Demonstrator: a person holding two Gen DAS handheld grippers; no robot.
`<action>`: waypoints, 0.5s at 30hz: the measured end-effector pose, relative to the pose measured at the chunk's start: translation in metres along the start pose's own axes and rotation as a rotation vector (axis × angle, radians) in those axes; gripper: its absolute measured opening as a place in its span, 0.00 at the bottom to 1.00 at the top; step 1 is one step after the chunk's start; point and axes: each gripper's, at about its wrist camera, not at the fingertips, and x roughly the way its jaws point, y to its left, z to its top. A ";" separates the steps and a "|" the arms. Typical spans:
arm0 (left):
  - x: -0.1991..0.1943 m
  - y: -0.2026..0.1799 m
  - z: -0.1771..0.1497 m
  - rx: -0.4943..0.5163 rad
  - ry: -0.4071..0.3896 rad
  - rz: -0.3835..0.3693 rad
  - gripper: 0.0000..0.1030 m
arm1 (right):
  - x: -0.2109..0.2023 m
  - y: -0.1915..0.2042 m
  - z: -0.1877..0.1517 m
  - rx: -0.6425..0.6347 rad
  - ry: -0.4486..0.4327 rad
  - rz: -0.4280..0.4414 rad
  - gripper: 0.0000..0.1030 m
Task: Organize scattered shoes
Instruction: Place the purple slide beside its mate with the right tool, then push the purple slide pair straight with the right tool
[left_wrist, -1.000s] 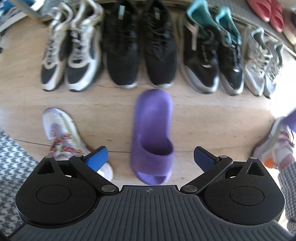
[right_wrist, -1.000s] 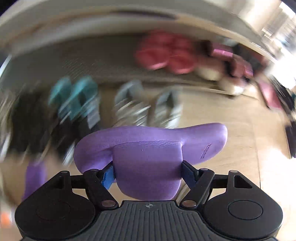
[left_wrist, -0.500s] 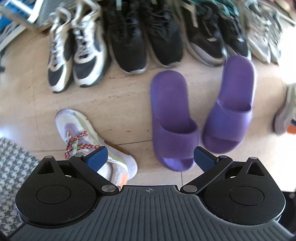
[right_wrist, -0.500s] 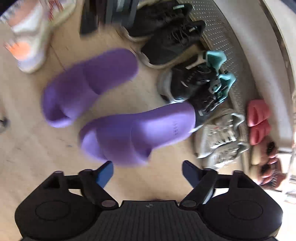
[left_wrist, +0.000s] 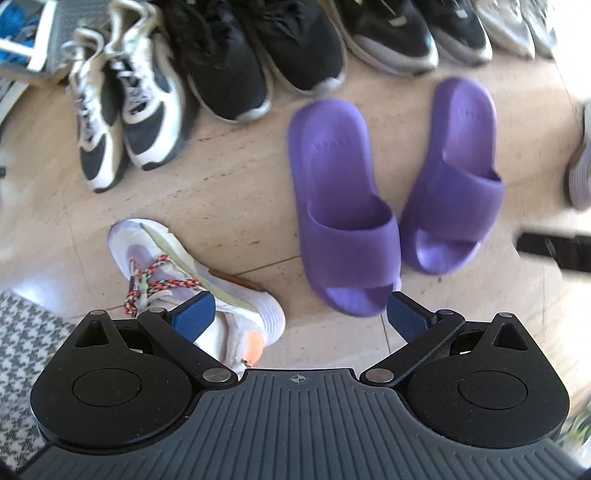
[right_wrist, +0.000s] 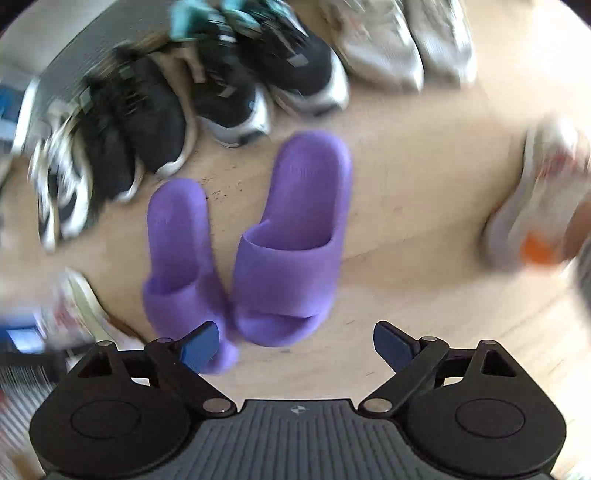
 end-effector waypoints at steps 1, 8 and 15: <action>0.000 -0.002 0.001 0.007 0.000 0.005 0.98 | 0.007 0.004 0.003 0.005 -0.009 -0.005 0.91; -0.003 0.005 0.014 -0.013 -0.017 0.024 0.98 | 0.058 0.028 0.023 -0.043 -0.013 -0.093 0.94; 0.003 0.028 0.020 -0.093 0.011 0.025 0.98 | 0.102 0.031 0.031 -0.054 0.037 -0.156 0.98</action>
